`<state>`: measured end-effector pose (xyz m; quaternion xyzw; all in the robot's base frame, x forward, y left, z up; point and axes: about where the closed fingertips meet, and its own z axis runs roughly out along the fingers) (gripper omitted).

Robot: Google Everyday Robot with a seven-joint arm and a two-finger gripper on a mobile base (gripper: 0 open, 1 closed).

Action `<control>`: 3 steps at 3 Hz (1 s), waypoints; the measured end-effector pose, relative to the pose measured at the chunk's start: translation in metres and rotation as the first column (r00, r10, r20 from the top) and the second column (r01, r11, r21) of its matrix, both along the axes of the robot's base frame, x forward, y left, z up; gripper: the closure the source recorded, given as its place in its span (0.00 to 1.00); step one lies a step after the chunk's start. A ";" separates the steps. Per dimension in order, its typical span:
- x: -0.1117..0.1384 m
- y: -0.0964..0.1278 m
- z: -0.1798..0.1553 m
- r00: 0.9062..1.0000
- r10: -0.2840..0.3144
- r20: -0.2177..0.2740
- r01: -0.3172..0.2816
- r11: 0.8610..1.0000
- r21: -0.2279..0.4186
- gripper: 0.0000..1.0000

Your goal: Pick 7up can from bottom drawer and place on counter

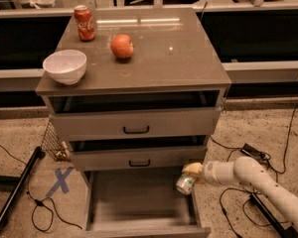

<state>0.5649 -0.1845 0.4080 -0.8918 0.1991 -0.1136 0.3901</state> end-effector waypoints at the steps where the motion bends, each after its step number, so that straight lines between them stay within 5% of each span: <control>1: 0.000 0.000 0.000 1.000 0.000 0.000 0.000 1.000 0.000 1.00; 2: -0.001 0.006 0.024 0.998 0.042 0.050 -0.042 0.999 -0.009 1.00; 3: -0.009 0.004 0.081 0.986 0.076 0.147 -0.070 0.996 -0.047 1.00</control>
Offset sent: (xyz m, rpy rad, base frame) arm -0.0011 0.0108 0.0657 -0.0244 -0.1348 0.1020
